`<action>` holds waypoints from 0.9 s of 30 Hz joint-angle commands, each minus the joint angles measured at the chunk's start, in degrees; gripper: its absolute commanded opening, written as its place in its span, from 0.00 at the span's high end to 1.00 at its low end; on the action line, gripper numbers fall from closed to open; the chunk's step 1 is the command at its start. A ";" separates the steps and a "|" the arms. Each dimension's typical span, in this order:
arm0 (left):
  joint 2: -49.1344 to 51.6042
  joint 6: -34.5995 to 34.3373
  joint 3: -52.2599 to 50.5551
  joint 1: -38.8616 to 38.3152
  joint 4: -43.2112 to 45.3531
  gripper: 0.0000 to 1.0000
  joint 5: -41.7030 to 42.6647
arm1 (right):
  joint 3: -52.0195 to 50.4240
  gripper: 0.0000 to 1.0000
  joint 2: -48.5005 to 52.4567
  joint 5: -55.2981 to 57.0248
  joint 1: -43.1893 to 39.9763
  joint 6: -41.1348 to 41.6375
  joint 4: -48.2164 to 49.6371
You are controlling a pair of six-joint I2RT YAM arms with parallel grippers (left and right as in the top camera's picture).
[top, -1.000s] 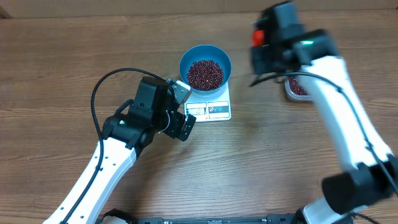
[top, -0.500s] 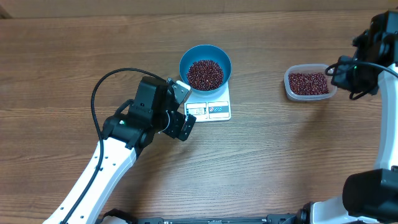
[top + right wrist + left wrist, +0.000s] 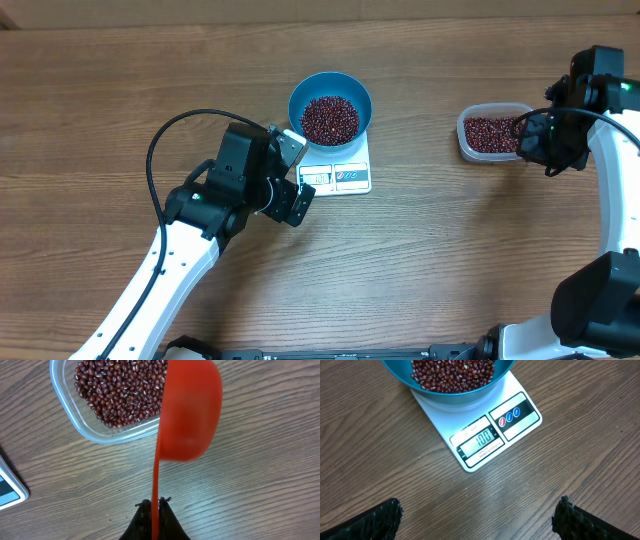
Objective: Scoop item into bowl and weigh 150g on scale
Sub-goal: 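Move the empty scoop back to the clear bean tub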
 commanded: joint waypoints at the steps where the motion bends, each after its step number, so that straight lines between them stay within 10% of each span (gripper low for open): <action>1: 0.44 -0.35 -0.17 -0.37 0.22 0.00 -0.31 | -0.31 0.96 0.11 -0.35 -0.22 -1.29 0.37; 27: 0.44 -0.35 -0.20 -0.37 0.22 0.00 -0.31 | -0.31 0.96 0.81 -2.71 -0.22 -7.34 1.99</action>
